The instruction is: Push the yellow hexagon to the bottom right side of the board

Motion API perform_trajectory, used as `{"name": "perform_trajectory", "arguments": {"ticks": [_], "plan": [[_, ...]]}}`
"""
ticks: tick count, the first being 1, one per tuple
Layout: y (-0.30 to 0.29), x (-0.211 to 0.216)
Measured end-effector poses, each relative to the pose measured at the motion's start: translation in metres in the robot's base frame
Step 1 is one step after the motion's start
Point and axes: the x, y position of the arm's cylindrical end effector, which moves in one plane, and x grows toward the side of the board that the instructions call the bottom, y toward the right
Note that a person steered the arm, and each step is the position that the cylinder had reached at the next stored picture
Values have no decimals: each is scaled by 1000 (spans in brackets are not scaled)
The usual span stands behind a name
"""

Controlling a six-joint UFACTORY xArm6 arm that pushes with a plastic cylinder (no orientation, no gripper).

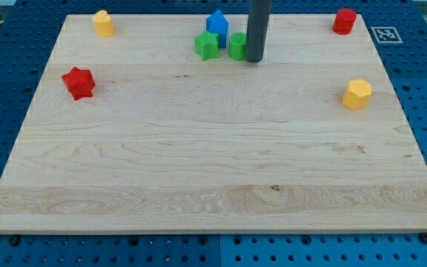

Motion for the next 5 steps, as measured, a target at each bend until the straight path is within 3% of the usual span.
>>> {"name": "perform_trajectory", "arguments": {"ticks": [3,5], "plan": [[2,-28],[70,41]]}}
